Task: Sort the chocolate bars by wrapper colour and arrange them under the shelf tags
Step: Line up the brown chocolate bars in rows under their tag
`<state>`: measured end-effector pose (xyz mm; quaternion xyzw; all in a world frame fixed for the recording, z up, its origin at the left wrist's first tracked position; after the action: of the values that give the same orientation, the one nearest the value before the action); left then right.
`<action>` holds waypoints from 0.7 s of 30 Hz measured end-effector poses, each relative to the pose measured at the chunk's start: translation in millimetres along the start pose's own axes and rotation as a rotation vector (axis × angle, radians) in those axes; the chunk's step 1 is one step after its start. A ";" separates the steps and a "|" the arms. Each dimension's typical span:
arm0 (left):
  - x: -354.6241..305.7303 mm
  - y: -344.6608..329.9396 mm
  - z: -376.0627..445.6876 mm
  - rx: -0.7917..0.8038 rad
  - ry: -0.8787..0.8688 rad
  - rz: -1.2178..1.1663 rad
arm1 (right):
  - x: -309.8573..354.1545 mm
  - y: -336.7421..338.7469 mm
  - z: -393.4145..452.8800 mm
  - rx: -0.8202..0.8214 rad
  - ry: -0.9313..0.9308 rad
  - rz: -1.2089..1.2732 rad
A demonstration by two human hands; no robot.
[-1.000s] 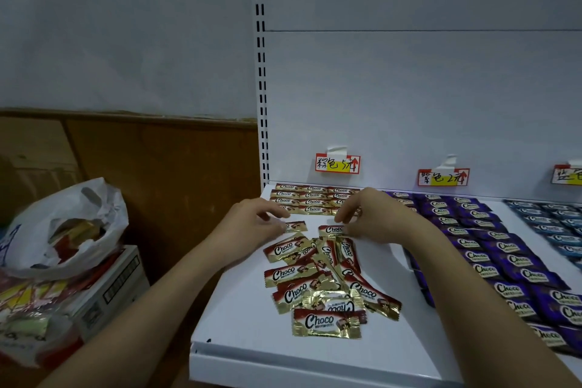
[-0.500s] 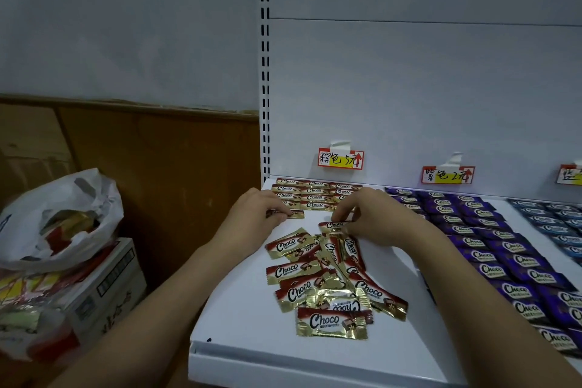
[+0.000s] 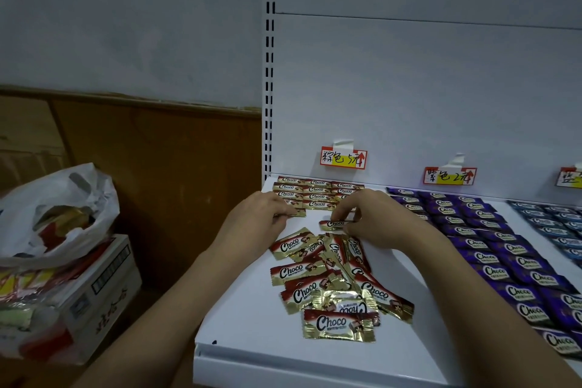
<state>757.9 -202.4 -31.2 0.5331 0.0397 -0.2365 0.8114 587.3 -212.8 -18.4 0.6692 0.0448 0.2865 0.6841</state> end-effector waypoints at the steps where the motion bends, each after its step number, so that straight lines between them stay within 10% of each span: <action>1: 0.1 -0.5 -0.3 0.005 -0.003 0.005 | 0.0 0.1 0.1 0.001 -0.003 -0.001; 21: 3.6 -6.0 2.2 -0.006 -0.017 0.034 | 30.7 5.0 23.9 -0.065 0.039 -0.109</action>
<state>758.2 -207.5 -36.5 0.5294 0.0243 -0.2269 0.8171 621.8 -220.5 -1.4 0.6373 0.0852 0.2633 0.7192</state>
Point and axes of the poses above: each hand's wrist, its own z-axis towards the middle knuckle, its own y-axis out of the back of the hand, x = y × z, the point moved 9 cm from there along z, towards the middle knuckle, and after that the axes turned 4 degrees about y, right-handed, at the moved point
